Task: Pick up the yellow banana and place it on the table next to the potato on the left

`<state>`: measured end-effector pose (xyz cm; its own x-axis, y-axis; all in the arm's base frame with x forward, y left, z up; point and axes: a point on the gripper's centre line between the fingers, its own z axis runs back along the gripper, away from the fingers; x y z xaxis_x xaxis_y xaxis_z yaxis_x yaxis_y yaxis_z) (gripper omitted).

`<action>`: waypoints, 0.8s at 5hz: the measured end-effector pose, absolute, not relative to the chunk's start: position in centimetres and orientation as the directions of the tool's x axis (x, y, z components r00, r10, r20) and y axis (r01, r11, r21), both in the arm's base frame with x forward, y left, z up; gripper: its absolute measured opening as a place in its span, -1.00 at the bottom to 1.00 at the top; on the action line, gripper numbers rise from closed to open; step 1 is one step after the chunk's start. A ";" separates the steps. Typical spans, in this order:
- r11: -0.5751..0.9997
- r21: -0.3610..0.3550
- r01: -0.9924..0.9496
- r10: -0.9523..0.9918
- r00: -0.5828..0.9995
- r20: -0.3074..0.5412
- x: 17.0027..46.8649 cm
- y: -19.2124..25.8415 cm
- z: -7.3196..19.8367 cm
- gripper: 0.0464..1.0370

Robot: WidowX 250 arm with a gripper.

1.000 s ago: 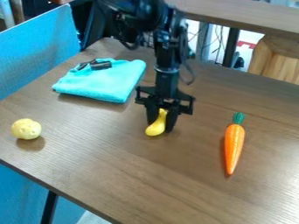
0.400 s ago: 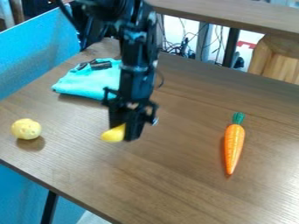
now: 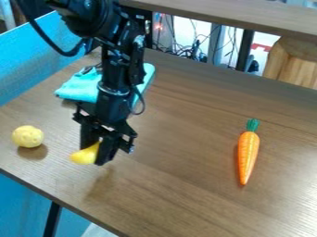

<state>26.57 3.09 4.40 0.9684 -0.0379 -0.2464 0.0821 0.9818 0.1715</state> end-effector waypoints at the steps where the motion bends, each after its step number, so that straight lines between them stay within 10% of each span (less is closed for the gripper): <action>1: 0.981 0.192 0.021 0.026 0.970 -0.241 26.4 4.7 4.4 -0.20; 4: 0.984 0.175 0.038 0.014 0.957 -0.290 27.5 5.2 2.0 -0.20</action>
<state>27.48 5.25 2.02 0.9570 0.0143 -0.2896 0.0383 0.9838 0.1752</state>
